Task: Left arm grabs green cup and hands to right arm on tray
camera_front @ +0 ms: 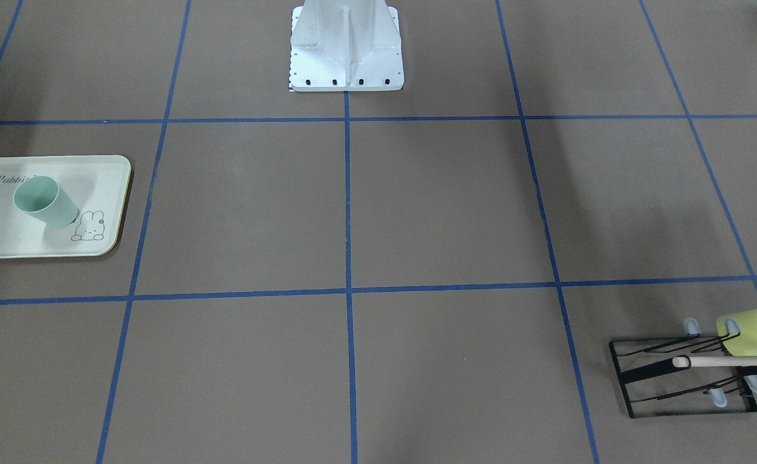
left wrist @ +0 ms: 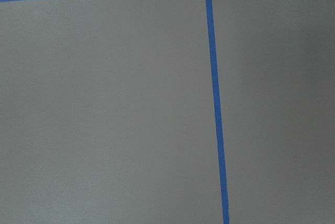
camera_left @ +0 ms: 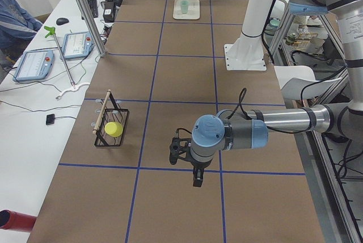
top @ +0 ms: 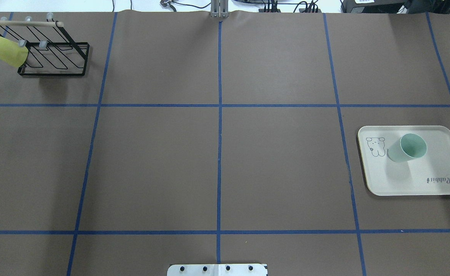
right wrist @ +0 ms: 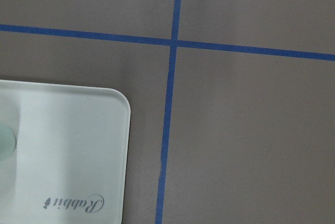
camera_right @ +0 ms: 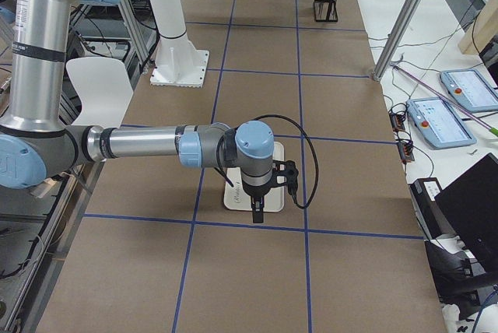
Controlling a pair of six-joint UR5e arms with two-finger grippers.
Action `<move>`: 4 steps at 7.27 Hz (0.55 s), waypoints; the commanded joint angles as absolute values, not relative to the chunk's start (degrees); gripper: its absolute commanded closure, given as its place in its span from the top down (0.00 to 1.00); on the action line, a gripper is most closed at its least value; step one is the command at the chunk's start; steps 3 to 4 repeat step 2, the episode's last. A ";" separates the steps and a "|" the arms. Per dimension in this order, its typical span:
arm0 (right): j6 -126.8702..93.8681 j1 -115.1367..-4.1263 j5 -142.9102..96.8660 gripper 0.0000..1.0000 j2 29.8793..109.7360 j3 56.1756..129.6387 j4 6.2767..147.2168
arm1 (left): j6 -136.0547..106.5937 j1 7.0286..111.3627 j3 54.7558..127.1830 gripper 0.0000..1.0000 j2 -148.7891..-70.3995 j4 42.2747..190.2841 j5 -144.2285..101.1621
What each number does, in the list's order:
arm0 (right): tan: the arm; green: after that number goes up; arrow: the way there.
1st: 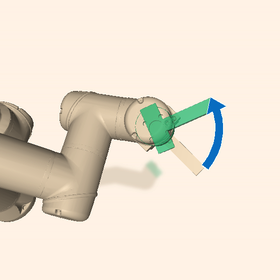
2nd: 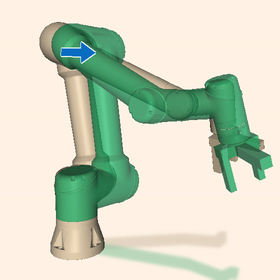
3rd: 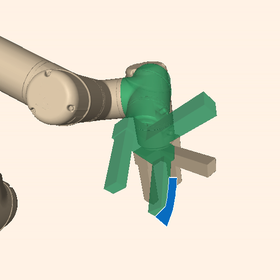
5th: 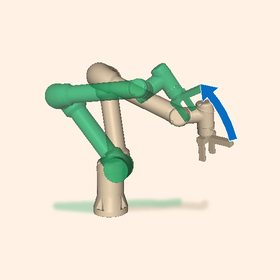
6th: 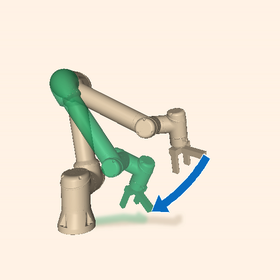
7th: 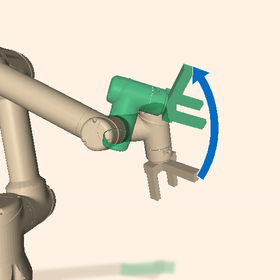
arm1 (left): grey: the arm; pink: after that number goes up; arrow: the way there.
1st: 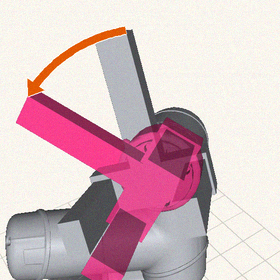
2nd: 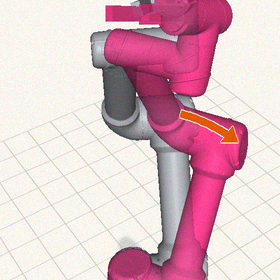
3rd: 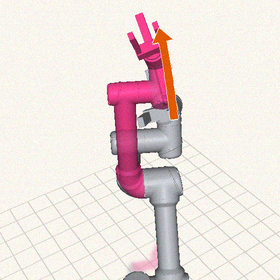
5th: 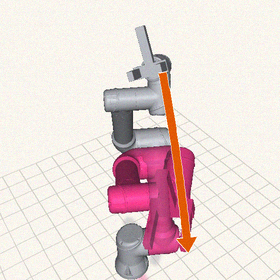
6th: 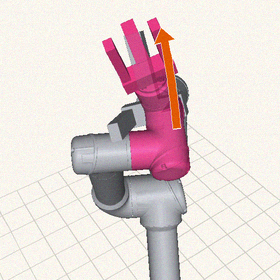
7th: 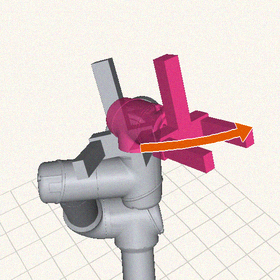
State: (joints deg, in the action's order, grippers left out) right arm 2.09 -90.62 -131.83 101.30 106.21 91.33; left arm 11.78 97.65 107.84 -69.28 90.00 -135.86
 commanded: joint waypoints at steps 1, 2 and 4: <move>2.02 -90.62 -131.75 1.00 101.69 106.26 91.23 | 11.78 97.65 107.84 1.00 -69.26 90.00 -135.79; 2.02 -90.62 -131.66 1.00 101.69 106.17 91.23 | 11.78 97.65 108.62 1.00 -69.26 90.00 -135.79; 2.02 -90.62 -131.66 1.00 101.69 106.17 91.23 | 11.78 97.65 108.62 1.00 -69.26 90.00 -135.79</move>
